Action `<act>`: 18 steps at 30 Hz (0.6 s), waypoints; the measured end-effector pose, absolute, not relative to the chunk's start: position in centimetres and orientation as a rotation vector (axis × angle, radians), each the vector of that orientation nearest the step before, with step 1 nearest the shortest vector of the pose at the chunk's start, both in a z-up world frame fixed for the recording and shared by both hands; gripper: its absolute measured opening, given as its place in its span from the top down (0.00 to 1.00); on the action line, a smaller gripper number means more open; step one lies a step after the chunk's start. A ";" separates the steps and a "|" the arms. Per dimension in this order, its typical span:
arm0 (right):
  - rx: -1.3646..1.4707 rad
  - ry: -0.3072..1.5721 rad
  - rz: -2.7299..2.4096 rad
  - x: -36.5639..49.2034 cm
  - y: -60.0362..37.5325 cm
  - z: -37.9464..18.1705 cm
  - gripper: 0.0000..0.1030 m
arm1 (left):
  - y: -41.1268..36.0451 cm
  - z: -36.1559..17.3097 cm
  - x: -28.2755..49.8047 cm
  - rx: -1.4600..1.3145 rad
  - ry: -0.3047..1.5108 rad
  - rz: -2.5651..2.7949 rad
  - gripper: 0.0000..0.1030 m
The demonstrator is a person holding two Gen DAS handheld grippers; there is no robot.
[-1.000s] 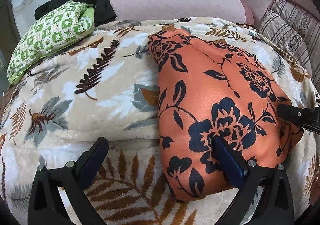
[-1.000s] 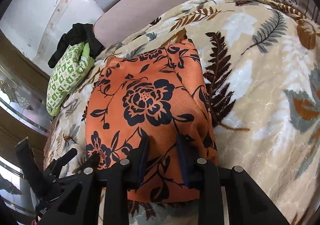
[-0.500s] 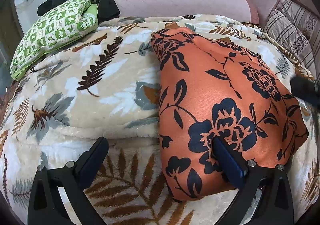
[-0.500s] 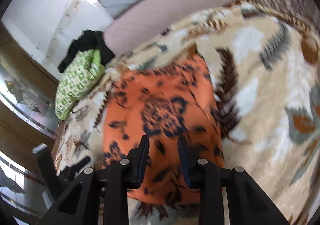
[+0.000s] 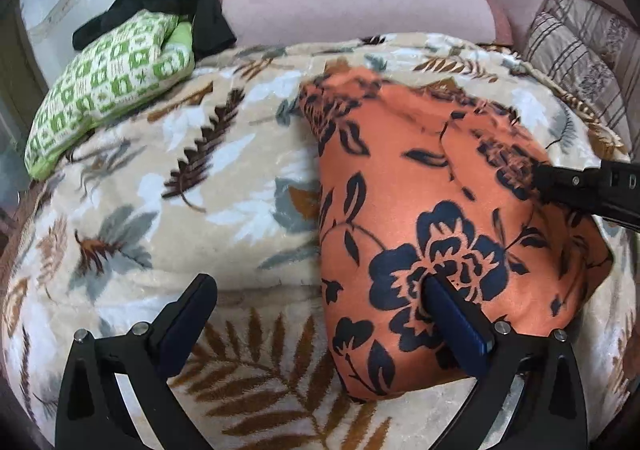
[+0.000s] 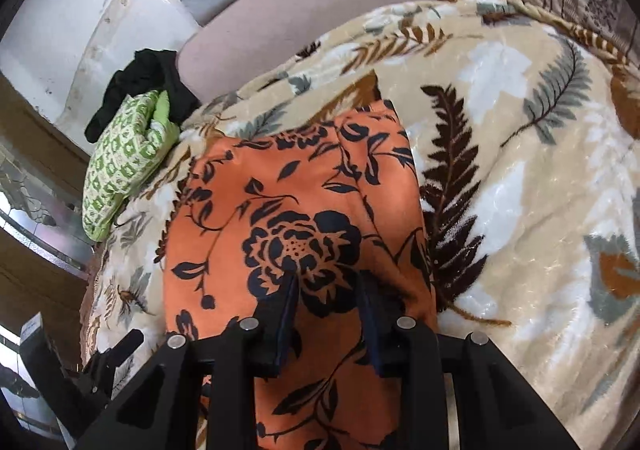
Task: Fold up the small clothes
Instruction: 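Lift both grippers away from the folded orange garment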
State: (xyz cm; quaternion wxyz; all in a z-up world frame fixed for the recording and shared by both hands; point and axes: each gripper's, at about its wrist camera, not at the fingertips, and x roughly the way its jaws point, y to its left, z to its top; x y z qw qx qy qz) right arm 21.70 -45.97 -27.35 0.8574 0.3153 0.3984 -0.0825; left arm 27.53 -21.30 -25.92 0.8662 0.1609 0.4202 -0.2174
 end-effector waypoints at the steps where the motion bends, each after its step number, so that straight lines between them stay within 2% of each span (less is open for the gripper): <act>1: 0.656 0.829 -0.168 21.5 -45.9 -27.0 0.68 | -21.1 -25.4 27.6 0.317 0.868 -0.464 0.00; 6: 0.550 0.777 -0.228 20.2 -44.7 -24.9 0.68 | -18.8 -23.9 29.8 0.174 0.863 -0.393 0.00; 12: 0.545 0.861 -0.247 19.3 -44.1 -26.2 0.67 | -19.4 -28.9 33.3 0.237 1.040 -0.289 0.00; 14: 0.543 0.911 -0.250 20.0 -44.3 -27.4 0.67 | -19.4 -28.5 32.9 0.225 1.018 -0.271 0.00; 18: 0.595 0.853 -0.219 19.2 -45.3 -26.3 0.67 | -19.8 -26.8 31.7 0.296 0.948 -0.287 0.00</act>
